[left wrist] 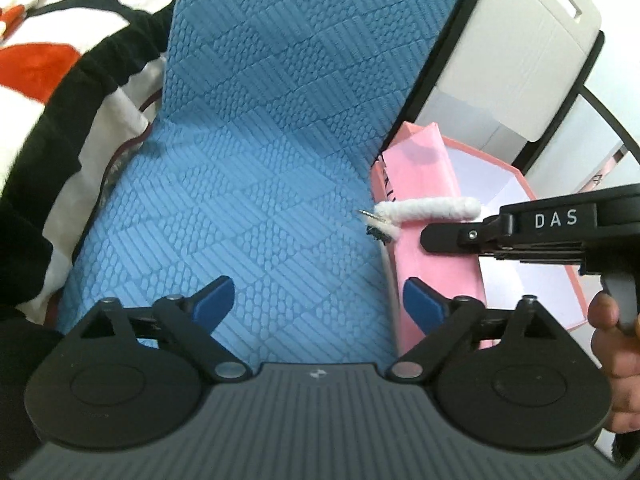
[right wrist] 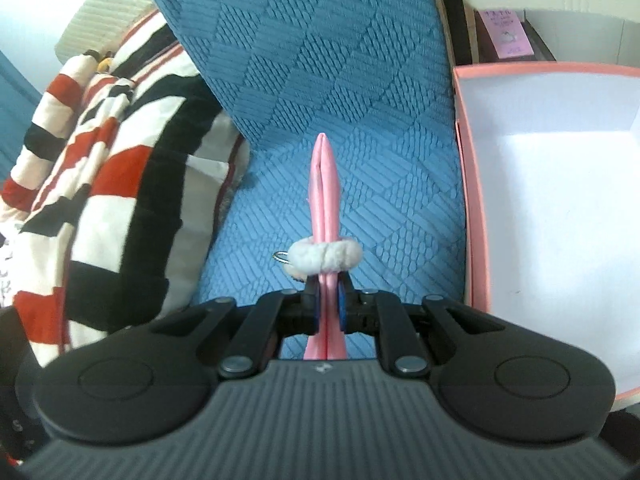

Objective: Organize objects
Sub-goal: 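Carry the bundled pink strip with the right gripper into the pink shoebox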

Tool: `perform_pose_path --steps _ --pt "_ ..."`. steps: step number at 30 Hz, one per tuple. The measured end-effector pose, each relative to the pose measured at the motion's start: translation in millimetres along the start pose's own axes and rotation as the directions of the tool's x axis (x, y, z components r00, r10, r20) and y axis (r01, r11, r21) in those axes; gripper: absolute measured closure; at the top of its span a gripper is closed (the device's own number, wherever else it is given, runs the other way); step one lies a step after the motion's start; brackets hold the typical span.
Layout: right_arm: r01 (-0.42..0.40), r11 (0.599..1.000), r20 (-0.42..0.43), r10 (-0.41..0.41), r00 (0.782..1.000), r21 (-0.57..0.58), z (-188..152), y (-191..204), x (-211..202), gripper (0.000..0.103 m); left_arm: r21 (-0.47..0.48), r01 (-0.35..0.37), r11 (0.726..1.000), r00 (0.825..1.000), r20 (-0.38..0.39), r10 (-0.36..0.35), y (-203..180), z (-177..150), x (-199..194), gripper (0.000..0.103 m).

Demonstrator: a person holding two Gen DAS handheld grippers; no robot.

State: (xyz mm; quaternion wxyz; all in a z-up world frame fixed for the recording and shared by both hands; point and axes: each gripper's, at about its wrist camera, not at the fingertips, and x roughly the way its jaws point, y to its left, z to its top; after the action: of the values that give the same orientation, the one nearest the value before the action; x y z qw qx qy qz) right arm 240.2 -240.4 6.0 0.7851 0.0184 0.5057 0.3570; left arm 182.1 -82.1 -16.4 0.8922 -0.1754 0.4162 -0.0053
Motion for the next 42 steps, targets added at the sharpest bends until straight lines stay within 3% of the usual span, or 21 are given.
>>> perform_pose_path --steps 14,24,32,42 --pt "-0.026 1.000 0.045 0.027 0.999 -0.017 37 -8 -68 0.091 0.009 0.015 1.000 1.000 0.020 -0.015 -58 35 -39 0.000" --pt "-0.024 1.000 0.103 0.024 0.994 -0.004 60 -29 -111 0.091 0.066 0.043 0.997 0.997 0.055 -0.046 -110 62 -54 0.000" --pt "0.001 0.999 0.130 -0.005 0.992 0.033 66 -66 -129 0.091 0.098 0.096 0.991 0.994 0.035 -0.099 -150 71 -37 0.000" --pt "0.041 0.989 0.121 -0.058 0.991 0.142 52 -143 -113 0.091 0.142 0.095 0.985 0.995 -0.023 -0.093 -189 61 23 0.000"
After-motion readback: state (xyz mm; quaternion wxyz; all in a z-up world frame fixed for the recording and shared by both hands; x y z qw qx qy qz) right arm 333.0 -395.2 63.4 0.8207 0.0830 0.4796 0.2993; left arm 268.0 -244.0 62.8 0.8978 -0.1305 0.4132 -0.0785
